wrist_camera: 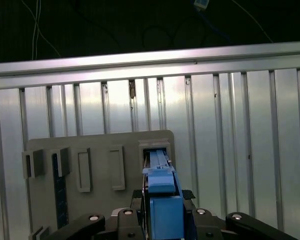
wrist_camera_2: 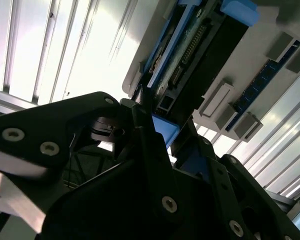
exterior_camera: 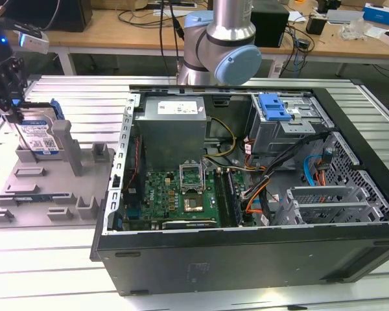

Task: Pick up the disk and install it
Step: 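Pick up the disk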

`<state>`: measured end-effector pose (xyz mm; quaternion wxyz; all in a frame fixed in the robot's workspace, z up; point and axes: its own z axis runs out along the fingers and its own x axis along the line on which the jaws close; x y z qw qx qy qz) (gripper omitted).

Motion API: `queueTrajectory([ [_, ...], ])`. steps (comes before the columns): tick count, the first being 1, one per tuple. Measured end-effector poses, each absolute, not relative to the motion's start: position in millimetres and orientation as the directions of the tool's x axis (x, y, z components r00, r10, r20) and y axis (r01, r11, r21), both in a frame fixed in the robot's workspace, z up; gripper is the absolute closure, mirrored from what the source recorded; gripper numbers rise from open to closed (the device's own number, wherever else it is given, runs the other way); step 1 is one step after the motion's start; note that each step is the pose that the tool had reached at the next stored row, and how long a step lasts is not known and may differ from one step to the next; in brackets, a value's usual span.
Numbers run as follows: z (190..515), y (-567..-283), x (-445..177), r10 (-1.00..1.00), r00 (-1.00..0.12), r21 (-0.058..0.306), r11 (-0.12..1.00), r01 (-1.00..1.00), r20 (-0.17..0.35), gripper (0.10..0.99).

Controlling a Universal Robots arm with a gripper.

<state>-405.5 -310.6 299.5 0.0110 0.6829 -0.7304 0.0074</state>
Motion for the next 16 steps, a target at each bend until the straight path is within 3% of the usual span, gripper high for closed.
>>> queueTrajectory([
  [16,296.9,-310.6,-406.3,-0.997,-0.067,0.004,0.067,-0.998,0.026,0.718],
])
